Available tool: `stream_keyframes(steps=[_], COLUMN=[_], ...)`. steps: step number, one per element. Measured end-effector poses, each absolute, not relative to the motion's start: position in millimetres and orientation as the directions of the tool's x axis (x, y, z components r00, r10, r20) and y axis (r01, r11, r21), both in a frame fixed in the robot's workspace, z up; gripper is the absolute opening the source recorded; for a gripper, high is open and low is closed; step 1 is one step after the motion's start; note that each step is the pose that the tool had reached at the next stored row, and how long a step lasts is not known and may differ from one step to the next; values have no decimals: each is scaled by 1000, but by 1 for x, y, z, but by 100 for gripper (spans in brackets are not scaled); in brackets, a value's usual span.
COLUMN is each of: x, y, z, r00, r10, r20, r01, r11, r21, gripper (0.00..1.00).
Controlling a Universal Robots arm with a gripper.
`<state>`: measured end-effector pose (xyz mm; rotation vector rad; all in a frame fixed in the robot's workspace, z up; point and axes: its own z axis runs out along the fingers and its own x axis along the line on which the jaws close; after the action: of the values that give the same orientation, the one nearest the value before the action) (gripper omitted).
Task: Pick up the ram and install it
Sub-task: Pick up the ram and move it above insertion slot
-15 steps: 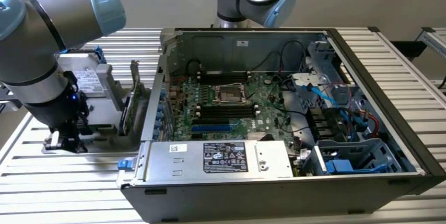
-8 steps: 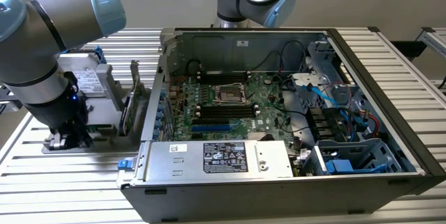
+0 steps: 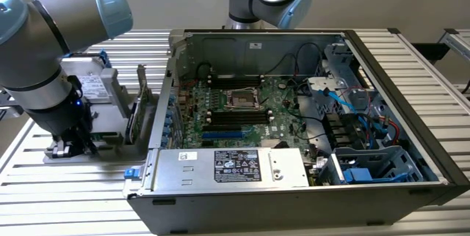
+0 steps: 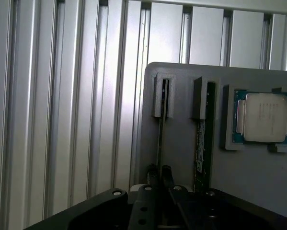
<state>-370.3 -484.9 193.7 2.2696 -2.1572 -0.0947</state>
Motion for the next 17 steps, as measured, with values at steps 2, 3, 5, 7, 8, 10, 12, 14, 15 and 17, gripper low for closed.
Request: stream_keyframes(steps=[2,3,5,7,8,10,12,14,15,17], x=[-370,-370,-370,-370,-370,-370,-370,-370,-370,-370], y=[-485,-485,-485,-485,-485,-485,-485,-485,-485,-485], z=[194,194,194,194,194,194,194,196,197,203], r00=[50,50,50,50,50,50,50,50,50,50], r10=[-998,-998,-998,-998,-998,-998,-998,-998,-998,-998], r20=[-38,-38,-38,-38,-38,-38,-38,-38,-38,-38], r01=[-998,-998,-998,-998,-998,-998,-998,-998,-998,-998], r11=[-52,-52,-52,-52,-52,-52,-52,-52,-52,-52], r21=[48,48,48,48,48,48,48,48,48,48], gripper=[13,13,13,13,13,13,13,13,13,13])
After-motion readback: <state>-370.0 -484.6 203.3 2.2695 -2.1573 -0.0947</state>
